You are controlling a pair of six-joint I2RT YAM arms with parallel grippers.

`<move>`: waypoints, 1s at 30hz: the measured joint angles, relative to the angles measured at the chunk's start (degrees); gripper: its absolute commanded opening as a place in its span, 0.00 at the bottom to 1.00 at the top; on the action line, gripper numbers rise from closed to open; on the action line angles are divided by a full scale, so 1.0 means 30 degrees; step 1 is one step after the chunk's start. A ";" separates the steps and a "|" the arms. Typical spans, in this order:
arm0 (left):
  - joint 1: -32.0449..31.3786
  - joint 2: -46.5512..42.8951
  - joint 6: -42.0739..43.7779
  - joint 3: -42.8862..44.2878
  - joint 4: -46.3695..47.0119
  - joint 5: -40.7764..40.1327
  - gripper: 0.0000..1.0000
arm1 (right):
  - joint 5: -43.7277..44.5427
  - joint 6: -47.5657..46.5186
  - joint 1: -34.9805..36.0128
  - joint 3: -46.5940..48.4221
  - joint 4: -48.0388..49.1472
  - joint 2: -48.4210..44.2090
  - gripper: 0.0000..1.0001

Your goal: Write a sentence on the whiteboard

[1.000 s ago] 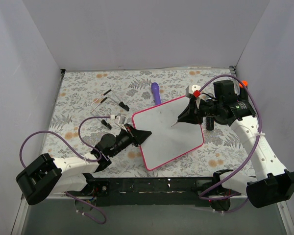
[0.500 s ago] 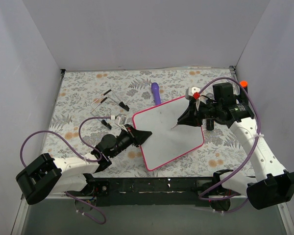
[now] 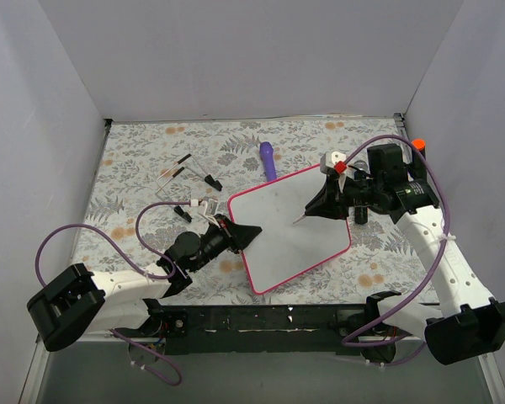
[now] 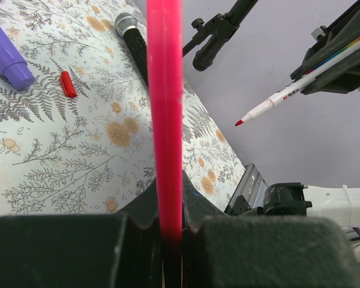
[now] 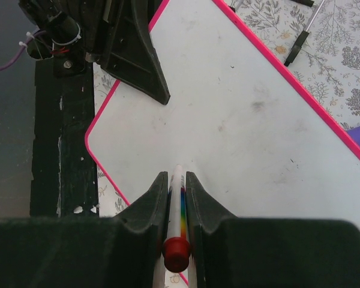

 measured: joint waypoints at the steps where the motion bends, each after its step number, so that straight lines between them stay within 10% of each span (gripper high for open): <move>1: -0.0022 -0.0015 0.0000 0.0000 -0.0015 -0.0036 0.00 | -0.0066 -0.0015 0.0000 0.0000 -0.0007 -0.0015 0.01; 30: -0.0372 -0.0488 0.0219 0.0109 -0.0597 -0.0444 0.00 | -0.0510 -0.0925 -0.0474 -0.0080 -0.1115 -0.0896 0.01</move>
